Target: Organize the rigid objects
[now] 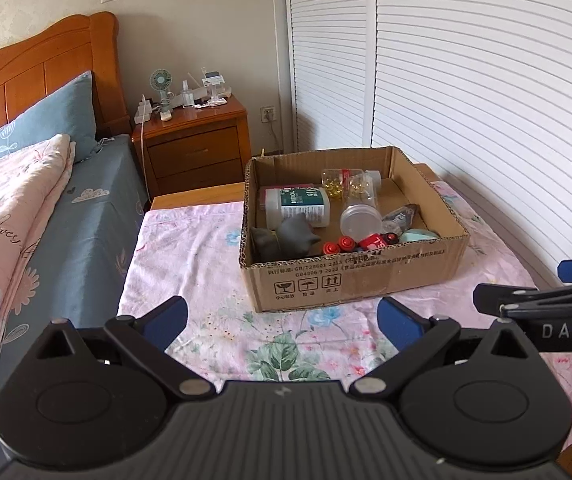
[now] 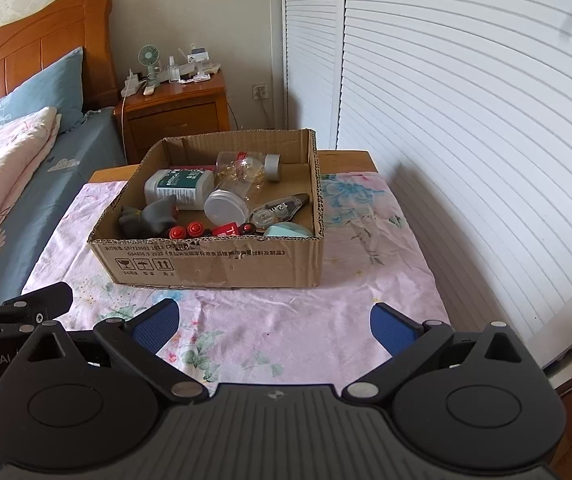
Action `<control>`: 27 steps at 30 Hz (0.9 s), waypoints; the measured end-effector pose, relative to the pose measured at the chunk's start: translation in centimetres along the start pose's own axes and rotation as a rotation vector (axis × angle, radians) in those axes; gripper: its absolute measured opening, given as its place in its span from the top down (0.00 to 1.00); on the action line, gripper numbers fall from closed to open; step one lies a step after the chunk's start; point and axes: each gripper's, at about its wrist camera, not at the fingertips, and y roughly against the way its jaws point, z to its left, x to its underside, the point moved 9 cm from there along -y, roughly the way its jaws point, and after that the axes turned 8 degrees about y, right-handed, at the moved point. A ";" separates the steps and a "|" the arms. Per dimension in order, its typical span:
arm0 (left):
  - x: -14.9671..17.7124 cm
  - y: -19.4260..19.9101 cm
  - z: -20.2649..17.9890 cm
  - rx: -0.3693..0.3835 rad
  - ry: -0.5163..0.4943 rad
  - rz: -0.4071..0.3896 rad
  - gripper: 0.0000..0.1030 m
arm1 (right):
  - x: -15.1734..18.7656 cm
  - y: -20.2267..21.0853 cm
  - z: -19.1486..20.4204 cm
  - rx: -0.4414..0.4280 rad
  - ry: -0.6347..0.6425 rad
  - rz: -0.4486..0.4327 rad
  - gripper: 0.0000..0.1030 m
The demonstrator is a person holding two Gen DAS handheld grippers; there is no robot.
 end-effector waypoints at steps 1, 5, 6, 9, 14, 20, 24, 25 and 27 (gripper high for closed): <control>0.1 0.0 0.0 -0.005 0.001 0.000 0.02 | 0.0 0.0 0.0 -0.001 -0.001 -0.001 0.00; 0.1 0.0 0.0 -0.014 0.006 0.001 0.02 | 0.0 0.0 0.0 0.003 -0.001 -0.001 0.00; 0.1 0.0 0.0 -0.011 0.006 0.001 0.02 | 0.1 0.0 0.0 0.004 -0.001 0.000 0.00; 0.1 0.0 -0.1 -0.009 0.006 0.005 0.02 | 0.1 -0.2 0.0 0.006 -0.002 0.004 0.00; 0.2 -0.1 -0.2 -0.009 0.009 0.010 0.02 | 0.1 -0.2 -0.1 0.008 -0.003 0.003 0.00; 0.1 -0.2 -0.1 -0.013 0.019 0.012 0.02 | 0.1 -0.2 -0.1 0.009 -0.002 0.001 0.00; 0.2 -0.2 0.0 -0.024 0.020 0.012 0.02 | 0.0 -0.1 -0.1 0.013 0.000 -0.001 0.00; 0.2 -0.2 0.0 -0.025 0.019 0.013 0.02 | 0.1 -0.1 -0.1 0.014 0.000 0.000 0.00; 0.2 -0.1 0.0 -0.028 0.018 0.014 0.02 | 0.0 -0.2 -0.2 0.018 0.000 0.001 0.00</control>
